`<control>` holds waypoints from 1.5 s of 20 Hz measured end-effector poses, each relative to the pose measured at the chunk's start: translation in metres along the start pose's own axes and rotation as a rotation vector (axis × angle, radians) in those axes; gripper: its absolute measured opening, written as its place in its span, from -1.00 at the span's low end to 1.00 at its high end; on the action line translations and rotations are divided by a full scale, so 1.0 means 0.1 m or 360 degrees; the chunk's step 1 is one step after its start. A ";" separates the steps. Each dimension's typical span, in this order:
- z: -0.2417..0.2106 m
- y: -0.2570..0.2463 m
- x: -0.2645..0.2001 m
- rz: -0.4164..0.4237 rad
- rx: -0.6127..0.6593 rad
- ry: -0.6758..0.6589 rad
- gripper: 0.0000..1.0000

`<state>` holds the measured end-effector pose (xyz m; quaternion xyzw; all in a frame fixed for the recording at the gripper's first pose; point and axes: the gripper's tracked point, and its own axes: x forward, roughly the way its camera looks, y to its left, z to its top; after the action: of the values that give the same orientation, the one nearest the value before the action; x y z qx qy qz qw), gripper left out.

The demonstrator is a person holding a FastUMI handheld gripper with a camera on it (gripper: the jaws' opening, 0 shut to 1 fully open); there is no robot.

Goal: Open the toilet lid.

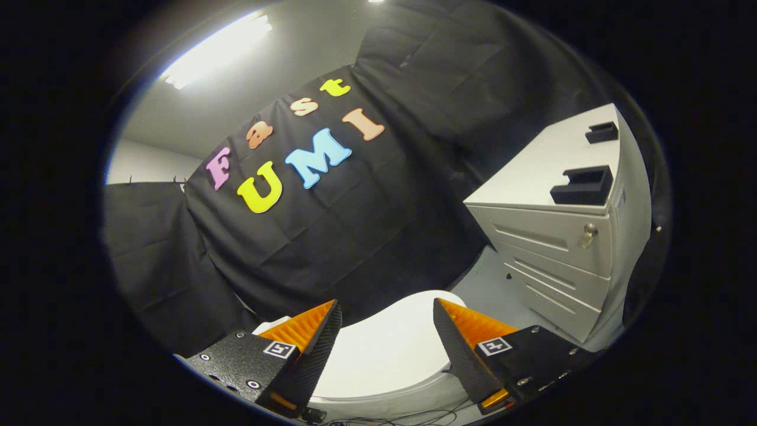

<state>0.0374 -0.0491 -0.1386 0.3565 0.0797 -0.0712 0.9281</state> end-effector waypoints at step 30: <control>-1.37 -1.12 0.18 -0.0414 0.0654 0.0307 0.89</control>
<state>0.0209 -0.0409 -0.3153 0.5295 0.1970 -0.1702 0.8074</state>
